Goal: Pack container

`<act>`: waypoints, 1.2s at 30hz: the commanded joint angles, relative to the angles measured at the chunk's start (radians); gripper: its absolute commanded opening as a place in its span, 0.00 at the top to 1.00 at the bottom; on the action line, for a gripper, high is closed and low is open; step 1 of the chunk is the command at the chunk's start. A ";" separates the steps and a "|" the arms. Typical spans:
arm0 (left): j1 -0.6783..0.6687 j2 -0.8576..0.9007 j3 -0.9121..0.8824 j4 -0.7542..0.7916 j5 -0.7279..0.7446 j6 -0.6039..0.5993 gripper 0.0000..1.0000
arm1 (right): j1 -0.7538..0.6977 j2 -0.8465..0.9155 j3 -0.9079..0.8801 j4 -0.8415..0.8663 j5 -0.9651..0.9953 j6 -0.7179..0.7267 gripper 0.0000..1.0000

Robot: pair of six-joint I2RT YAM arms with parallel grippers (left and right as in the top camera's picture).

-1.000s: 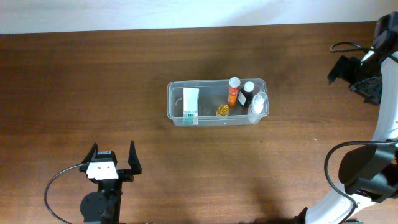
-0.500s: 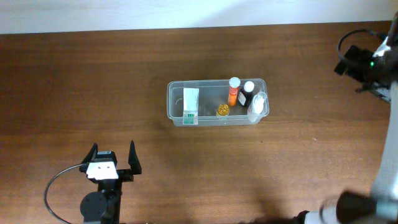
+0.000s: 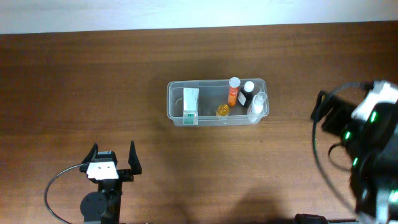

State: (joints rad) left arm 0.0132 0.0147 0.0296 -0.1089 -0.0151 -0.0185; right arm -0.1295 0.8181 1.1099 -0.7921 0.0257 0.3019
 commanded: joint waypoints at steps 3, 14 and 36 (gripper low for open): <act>0.005 -0.010 -0.009 0.004 0.011 0.016 0.01 | 0.043 -0.250 -0.256 0.133 0.011 -0.012 0.02; 0.005 -0.010 -0.009 0.004 0.011 0.016 0.01 | 0.091 -0.681 -0.708 0.401 0.009 -0.017 0.02; 0.005 -0.010 -0.009 0.004 0.011 0.016 0.00 | 0.097 -0.815 -1.043 0.782 -0.083 -0.183 0.02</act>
State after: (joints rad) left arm 0.0128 0.0147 0.0296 -0.1093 -0.0147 -0.0185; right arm -0.0437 0.0143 0.0914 -0.0349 -0.0460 0.1307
